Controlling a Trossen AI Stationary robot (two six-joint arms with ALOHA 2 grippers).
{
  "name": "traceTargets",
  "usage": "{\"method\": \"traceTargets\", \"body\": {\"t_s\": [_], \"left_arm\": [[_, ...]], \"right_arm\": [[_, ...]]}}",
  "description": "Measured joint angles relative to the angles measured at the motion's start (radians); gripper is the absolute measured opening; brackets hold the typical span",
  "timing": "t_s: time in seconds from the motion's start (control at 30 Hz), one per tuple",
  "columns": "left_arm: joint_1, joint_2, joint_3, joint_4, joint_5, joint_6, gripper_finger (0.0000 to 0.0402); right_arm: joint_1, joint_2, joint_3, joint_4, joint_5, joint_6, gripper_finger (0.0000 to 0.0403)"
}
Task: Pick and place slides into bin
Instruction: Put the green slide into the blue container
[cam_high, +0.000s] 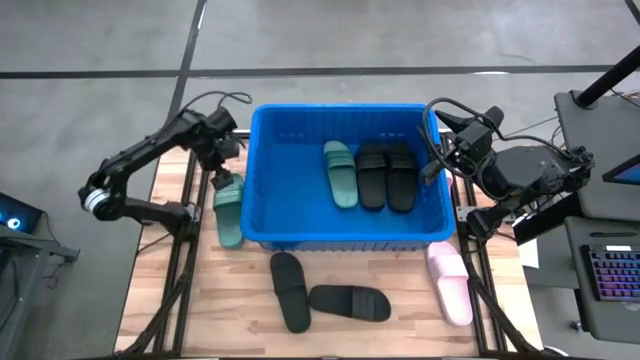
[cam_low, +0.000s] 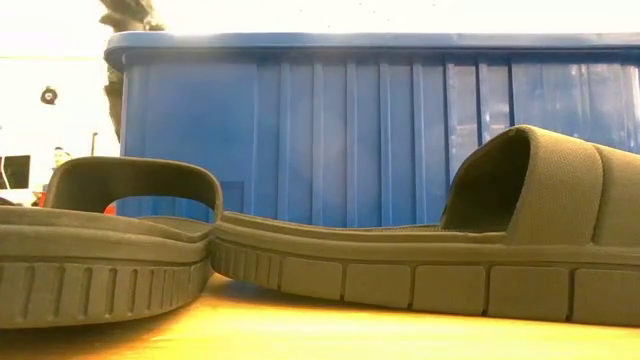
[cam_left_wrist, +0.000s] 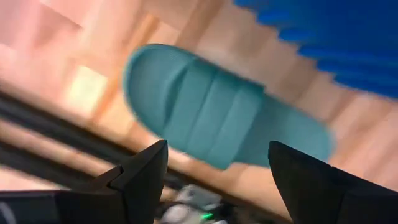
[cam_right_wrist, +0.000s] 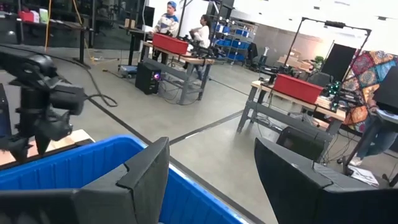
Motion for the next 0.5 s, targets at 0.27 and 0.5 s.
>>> {"method": "traceTargets", "body": {"t_s": [0.27,0.5], "left_arm": [[0.126,0.112,0.000,-0.002,0.060,0.027,0.0262],[0.127,0.218,-0.007,0.001,0.072,0.068,0.0262]], "right_arm": [[0.000,0.000,0.000,0.000,-0.001,-0.022,0.0226],[0.000,0.000,0.000,0.000,-0.001,-0.031,0.0226]]}}
